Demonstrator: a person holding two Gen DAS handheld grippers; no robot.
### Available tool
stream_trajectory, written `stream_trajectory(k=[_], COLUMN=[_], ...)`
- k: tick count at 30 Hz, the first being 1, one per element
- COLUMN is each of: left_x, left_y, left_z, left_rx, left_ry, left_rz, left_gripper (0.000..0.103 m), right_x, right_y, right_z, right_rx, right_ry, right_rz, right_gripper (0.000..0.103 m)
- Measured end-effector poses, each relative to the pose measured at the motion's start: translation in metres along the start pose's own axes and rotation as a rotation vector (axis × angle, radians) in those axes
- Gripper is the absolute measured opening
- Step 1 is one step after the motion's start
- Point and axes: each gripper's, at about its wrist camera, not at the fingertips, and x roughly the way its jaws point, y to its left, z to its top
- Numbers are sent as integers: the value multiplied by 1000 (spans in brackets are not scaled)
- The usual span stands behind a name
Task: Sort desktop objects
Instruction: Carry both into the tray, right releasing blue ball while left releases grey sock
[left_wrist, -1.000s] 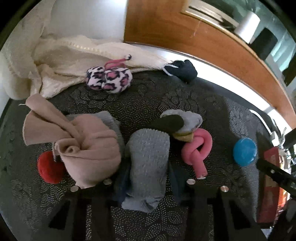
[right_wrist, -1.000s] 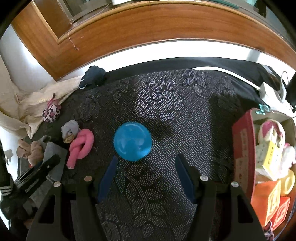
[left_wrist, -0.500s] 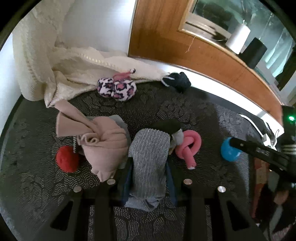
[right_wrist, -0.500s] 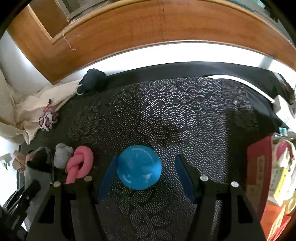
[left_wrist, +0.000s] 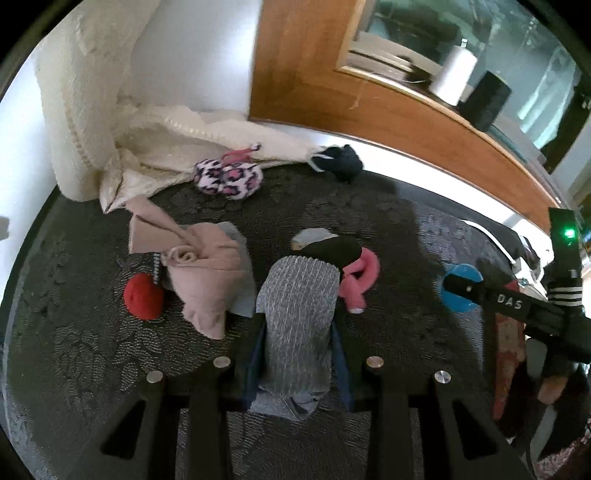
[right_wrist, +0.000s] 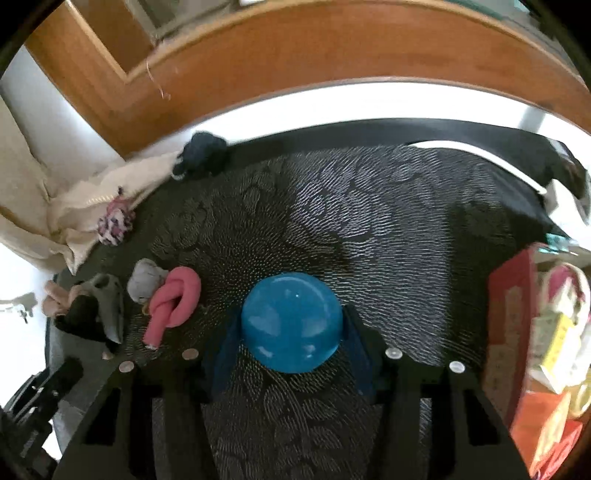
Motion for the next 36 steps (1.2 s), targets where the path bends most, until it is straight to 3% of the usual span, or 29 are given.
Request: stream_trajectory(k=[7, 14, 24, 29, 32, 36], left_x=[-12, -28, -51, -57, -61, -66], left_y=[-39, -81, -146, -176, -191, -208], left_z=[-11, -25, -45, -58, -66, -73], left_rx=[65, 112, 180, 215, 237, 259], left_ry=[-2, -16, -36, -31, -29, -31], left_rz=[-43, -79, -132, -148, -154, -164], left_gripper=[34, 34, 34, 34, 34, 34], right_x=[-47, -92, -134, -142, -148, -156], right_y=[-32, -93, -167, -180, -187, -196], right_z=[-11, -30, -57, -66, -72, -79], right_rx=[57, 146, 227, 233, 239, 246], right_ry=[-87, -158, -191, -195, -200, -206], right_rz=[-15, -80, -126, -111, -99, -84], right_gripper=[58, 58, 58, 58, 69, 71])
